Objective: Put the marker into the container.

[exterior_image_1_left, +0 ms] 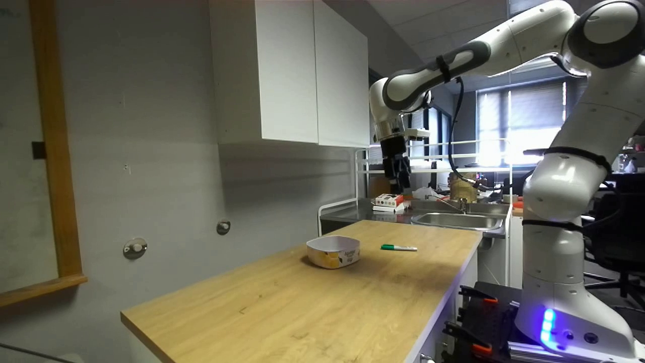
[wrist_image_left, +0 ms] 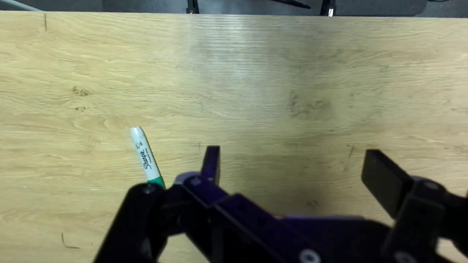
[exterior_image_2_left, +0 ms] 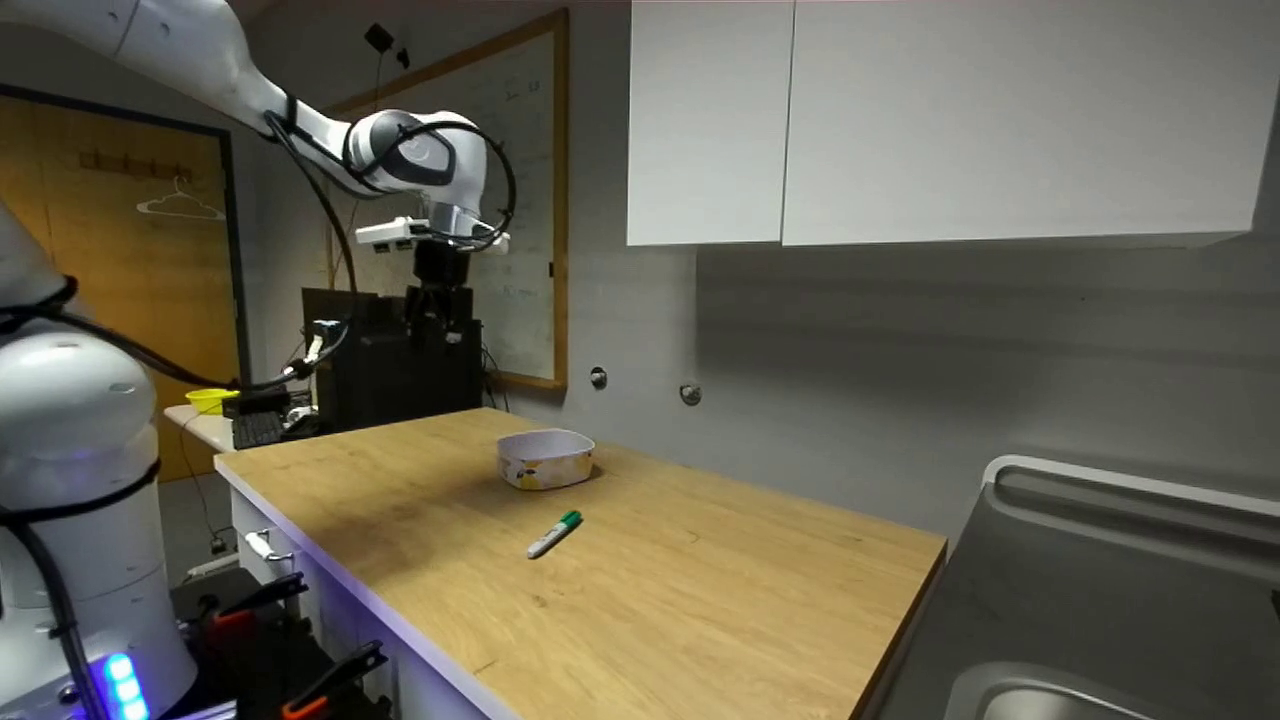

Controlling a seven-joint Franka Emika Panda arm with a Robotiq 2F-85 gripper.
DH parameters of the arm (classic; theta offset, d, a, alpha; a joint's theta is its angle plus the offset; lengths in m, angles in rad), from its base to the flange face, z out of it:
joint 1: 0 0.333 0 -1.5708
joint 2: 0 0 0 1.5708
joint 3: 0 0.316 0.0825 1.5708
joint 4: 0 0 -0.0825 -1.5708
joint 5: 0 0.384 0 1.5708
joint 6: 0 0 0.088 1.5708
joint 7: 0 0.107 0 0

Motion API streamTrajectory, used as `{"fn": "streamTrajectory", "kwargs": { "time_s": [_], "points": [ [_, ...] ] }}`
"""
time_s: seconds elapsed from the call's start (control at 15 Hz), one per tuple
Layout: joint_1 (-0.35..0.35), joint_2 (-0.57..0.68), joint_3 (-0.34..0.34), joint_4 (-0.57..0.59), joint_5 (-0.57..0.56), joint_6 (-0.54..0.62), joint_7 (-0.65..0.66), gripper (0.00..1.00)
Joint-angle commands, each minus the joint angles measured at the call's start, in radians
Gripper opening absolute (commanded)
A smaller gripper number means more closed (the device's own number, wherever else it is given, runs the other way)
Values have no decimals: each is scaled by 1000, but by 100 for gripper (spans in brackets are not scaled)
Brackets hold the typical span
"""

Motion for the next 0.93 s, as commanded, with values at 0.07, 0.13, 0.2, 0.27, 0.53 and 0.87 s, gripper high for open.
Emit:
{"fn": "streamTrajectory", "kwargs": {
  "time_s": [0.07, 0.13, 0.2, 0.27, 0.53, 0.87],
  "points": [
    [-47, 142, -78, 74, -2, 26, -73, 100],
    [-54, 168, -89, 86, 3, 40, -83, 100],
    [-59, 197, -96, 95, 4, 65, -87, 100],
    [-62, 226, -101, 107, 3, 86, -92, 100],
    [-70, 369, -108, 146, 2, 202, -106, 100],
    [-97, 550, -122, 167, 4, 345, -127, 100]
  ]
}}
